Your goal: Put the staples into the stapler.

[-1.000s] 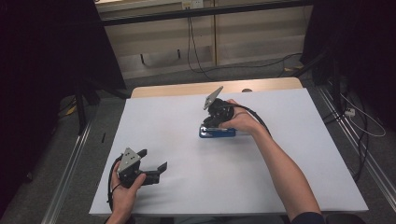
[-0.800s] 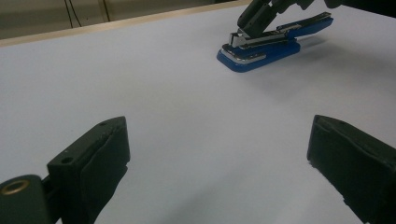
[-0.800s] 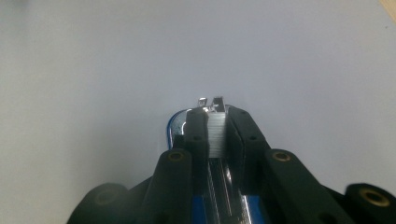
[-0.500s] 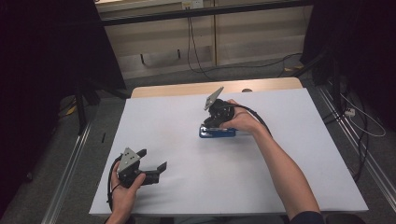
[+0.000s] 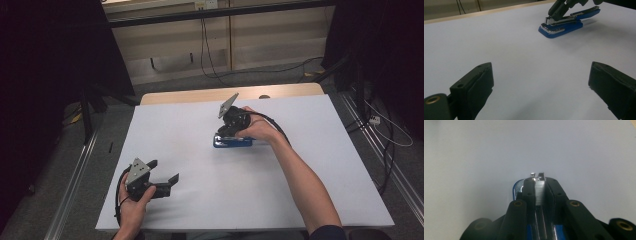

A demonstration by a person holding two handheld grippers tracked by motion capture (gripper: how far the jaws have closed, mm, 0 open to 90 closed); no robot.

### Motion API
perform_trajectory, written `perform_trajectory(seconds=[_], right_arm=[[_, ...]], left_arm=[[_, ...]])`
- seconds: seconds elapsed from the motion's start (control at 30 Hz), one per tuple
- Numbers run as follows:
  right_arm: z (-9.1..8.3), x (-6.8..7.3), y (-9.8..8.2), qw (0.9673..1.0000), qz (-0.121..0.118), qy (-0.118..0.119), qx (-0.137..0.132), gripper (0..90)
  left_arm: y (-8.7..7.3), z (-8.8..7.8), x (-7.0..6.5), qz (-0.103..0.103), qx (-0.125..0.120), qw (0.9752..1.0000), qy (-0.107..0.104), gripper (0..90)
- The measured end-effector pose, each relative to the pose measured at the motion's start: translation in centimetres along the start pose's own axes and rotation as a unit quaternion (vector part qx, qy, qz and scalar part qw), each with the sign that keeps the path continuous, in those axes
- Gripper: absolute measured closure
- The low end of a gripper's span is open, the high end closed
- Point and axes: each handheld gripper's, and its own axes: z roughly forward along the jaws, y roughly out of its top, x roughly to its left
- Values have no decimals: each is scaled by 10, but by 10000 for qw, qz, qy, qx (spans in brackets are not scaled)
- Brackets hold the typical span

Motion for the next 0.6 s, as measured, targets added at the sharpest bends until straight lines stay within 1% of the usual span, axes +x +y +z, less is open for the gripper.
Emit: perform_trajectory(seconds=[0.07,0.17,0.2,0.33,0.37,0.4,0.57,0.6], right_arm=[[0,0,0,10000,-24,8,5,792],[0,0,1,10000,20,13,19,790],[0,0,1,10000,22,16,5,789],[1,-1,1,10000,44,14,-20,781],[0,-1,1,10000,81,17,-18,777],[0,-1,1,10000,60,15,-28,777],[0,-1,2,9999,102,26,-6,778],[0,-1,2,10000,97,22,-3,777]], left_arm=[[0,0,0,13,-9,10000,-1,62],[0,0,1,-53,-31,10000,32,62],[0,0,1,-33,-12,10000,34,62],[0,-1,1,-60,-27,10000,26,62],[0,0,1,-56,-25,10000,22,62],[0,0,1,-57,-26,10000,21,62],[0,-1,1,-36,-26,10000,47,62],[0,-1,1,-61,-33,10000,35,62]])
